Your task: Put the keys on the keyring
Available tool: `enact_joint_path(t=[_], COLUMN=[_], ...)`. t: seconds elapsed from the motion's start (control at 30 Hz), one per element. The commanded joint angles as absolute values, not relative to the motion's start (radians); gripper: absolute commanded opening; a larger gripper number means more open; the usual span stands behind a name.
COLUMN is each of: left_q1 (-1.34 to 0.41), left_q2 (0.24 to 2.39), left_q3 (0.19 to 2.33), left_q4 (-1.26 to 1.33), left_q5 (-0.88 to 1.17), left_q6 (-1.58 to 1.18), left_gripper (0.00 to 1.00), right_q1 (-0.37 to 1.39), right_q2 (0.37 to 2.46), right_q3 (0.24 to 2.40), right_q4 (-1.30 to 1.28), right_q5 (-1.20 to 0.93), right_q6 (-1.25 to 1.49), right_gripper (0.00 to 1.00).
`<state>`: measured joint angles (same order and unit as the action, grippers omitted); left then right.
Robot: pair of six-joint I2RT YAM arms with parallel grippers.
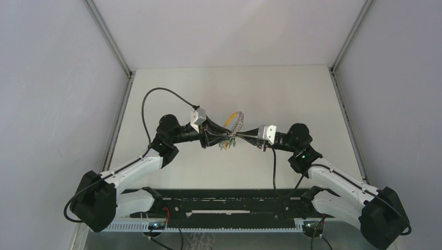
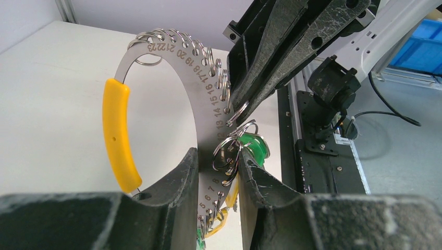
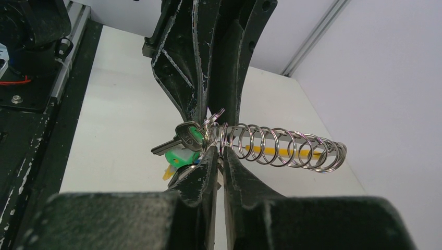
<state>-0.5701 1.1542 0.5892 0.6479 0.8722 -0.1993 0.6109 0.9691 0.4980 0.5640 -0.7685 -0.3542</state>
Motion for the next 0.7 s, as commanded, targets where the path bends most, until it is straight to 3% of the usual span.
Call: enact_joint_path(t=[0.0, 0.23, 0.37, 0.67], left_q1=[-0.585, -0.588, -0.588, -0.589], left_q2=[1.141, 1.147, 1.152, 1.158], left_q3=[0.583, 0.585, 0.584, 0.569], left_q4=[0.723, 0.721, 0.714, 0.603], left_q5=[0.899, 0.904, 0.9, 0.802], left_q6=[-0.189, -0.186, -0.177, -0.063], left_gripper=[0.04, 0.05, 0.06, 0.15], right_q1=[0.611, 0.612, 0.613, 0.603], right_q2=[0.969, 0.974, 0.976, 0.981], right_q3=[0.531, 0.535, 0.539, 0.609], right_q4=[0.569, 0.57, 0.558, 0.313], right_q5=[-0.779, -0.789, -0.793, -0.711], right_q6=[-0.328, -0.33, -0.336, -0.373], right_gripper=[0.08, 0.08, 0.0, 0.0])
